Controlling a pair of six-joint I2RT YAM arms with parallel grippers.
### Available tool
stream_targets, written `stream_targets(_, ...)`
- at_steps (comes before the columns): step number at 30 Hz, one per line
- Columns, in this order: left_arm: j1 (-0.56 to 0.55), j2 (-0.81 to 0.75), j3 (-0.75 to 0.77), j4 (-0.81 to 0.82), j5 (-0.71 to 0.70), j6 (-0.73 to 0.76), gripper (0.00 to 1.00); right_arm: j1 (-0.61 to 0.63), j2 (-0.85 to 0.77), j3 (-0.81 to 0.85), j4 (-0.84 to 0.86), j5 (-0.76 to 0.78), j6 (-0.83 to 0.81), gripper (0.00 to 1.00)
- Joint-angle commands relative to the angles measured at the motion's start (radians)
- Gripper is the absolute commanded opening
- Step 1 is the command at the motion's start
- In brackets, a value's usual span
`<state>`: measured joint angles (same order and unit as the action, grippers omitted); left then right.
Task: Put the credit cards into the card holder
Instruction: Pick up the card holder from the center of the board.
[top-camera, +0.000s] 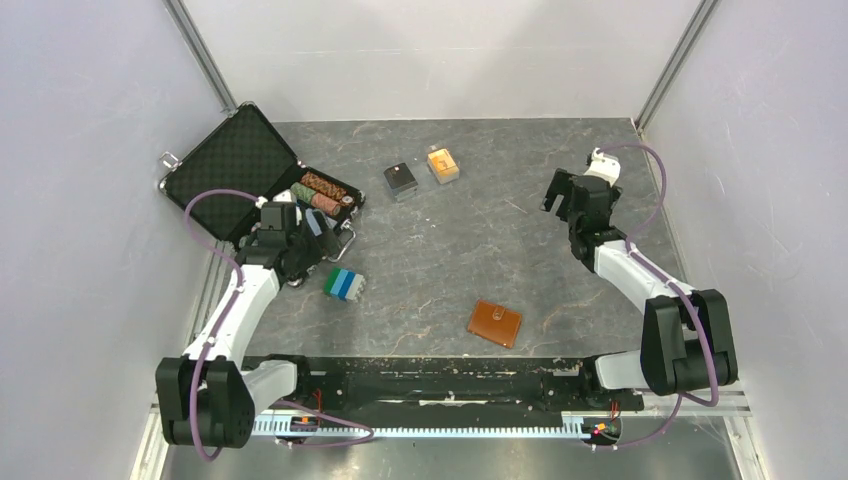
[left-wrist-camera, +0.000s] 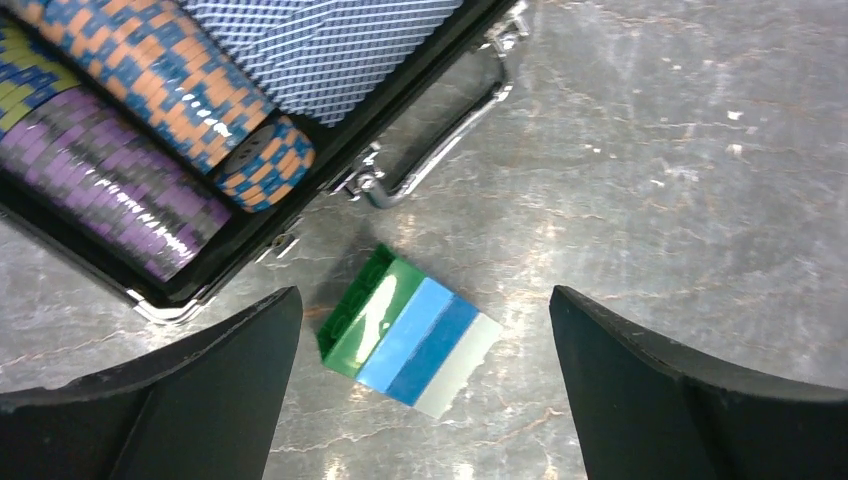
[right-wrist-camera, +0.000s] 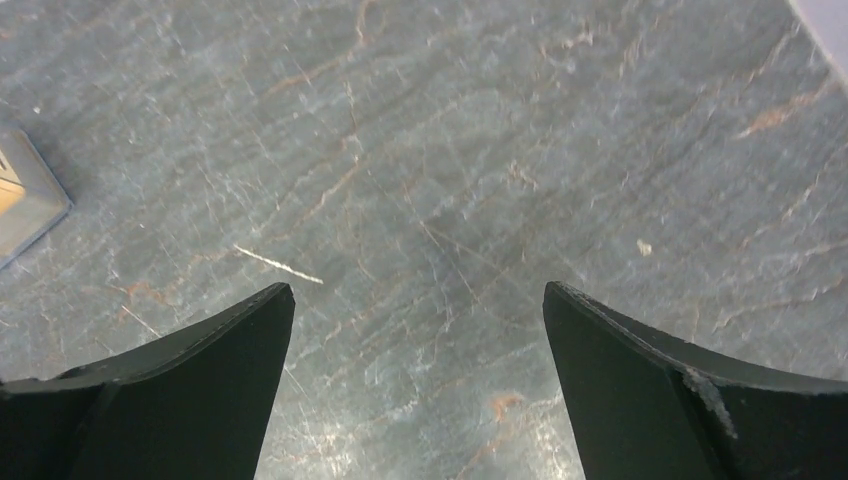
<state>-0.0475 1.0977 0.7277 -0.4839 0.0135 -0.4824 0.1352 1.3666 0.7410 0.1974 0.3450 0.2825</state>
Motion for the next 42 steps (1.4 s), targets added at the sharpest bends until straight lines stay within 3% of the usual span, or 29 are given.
stream_targets(1,-0.001,0.019,0.082,0.012,0.159,0.071,1.0,-0.003,-0.027,-0.01,-0.1,-0.003,0.092,0.98)
stream_targets(5,-0.005,0.099,0.132,0.074,0.394,0.074,1.0,-0.008,-0.029,0.024,-0.24,-0.033,0.129,0.98)
stream_targets(9,-0.077,0.23,0.221,0.075,0.484,0.056,1.0,-0.008,-0.038,0.029,-0.338,-0.064,0.149,0.98)
stream_targets(15,-0.345,0.397,0.343,0.107,0.473,0.034,1.0,-0.008,-0.053,0.037,-0.508,-0.17,0.094,0.98)
stream_targets(20,-0.516,0.573,0.436,0.117,0.553,0.019,0.99,-0.014,-0.102,0.004,-0.591,-0.305,0.078,0.99)
stream_targets(22,-0.557,0.63,0.45,0.152,0.6,-0.002,0.97,-0.016,-0.114,0.002,-0.632,-0.387,0.071,0.99)
stream_targets(31,-0.696,0.827,0.51,0.21,0.733,-0.076,0.77,-0.017,-0.099,-0.099,-0.716,-0.802,0.081,0.8)
stream_targets(39,-0.746,0.912,0.499,0.209,0.792,-0.093,0.63,-0.017,-0.059,-0.135,-0.745,-0.893,-0.006,0.72)
stream_targets(42,-0.75,0.925,0.518,0.188,0.786,-0.09,0.63,-0.018,-0.026,-0.139,-0.739,-0.914,-0.018,0.69)
